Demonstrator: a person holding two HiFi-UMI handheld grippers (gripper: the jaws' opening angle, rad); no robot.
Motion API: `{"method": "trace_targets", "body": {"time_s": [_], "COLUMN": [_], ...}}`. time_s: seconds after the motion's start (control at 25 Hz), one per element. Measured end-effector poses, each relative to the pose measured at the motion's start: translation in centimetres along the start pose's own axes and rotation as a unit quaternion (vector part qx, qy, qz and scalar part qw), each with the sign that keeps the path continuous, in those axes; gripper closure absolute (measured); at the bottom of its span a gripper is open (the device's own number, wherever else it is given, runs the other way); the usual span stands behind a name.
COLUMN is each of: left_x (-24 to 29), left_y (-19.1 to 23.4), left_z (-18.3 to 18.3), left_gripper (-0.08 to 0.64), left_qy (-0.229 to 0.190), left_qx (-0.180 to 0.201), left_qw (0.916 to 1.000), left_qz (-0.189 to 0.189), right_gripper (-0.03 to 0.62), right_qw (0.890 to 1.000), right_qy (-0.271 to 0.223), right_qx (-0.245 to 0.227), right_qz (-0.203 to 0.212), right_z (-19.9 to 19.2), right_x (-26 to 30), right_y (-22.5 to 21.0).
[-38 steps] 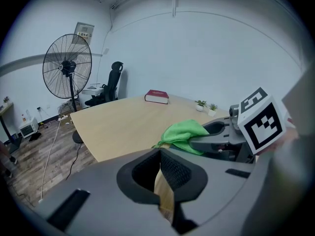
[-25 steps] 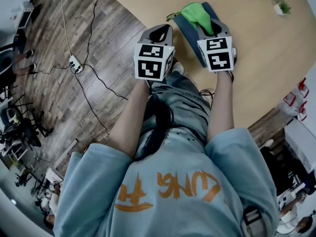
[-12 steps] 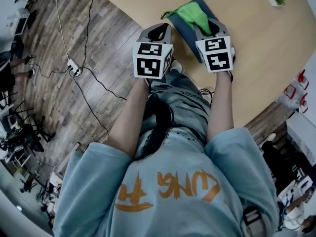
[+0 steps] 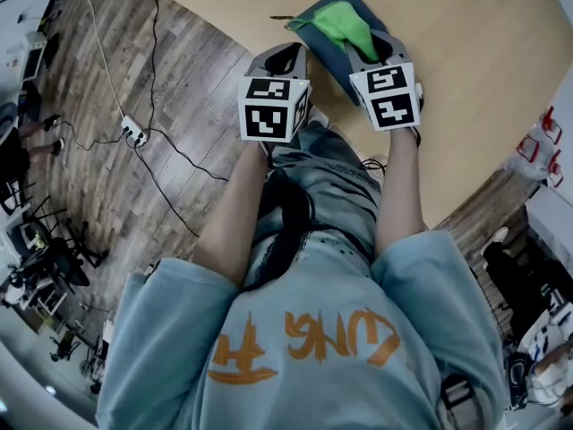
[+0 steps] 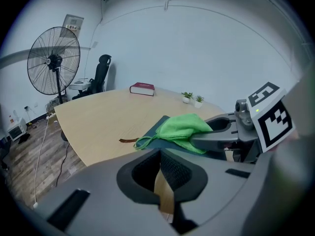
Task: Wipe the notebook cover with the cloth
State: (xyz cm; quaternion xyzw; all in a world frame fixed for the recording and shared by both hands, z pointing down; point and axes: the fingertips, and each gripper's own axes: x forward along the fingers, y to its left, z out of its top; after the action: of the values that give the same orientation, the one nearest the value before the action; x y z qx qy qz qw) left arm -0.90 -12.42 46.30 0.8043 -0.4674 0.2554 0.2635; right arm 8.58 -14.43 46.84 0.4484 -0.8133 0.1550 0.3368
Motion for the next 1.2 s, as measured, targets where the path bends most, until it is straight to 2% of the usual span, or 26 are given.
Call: {"method": "trace_targets", "body": {"time_s": [0.52, 1.2], "left_x": [0.2, 1.0], "left_y": [-1.6, -3.0], "left_z": [-0.6, -1.3], "left_gripper": [0.540, 0.540], "left_qy": [0.002, 0.002], "left_qx": [0.002, -0.012], "left_qw": [0.9997, 0.9987], "left_qz": [-0.023, -0.050], "right_gripper": [0.482, 0.482], "right_qw": [1.000, 0.999], "right_qy": [0.004, 0.010], "right_qx": [0.013, 0.029], "right_qz": [-0.010, -0.013], "right_z": [-1.8, -4.3], "right_x": [-1.9, -4.5], "right_y": [0.0, 0.3]}}
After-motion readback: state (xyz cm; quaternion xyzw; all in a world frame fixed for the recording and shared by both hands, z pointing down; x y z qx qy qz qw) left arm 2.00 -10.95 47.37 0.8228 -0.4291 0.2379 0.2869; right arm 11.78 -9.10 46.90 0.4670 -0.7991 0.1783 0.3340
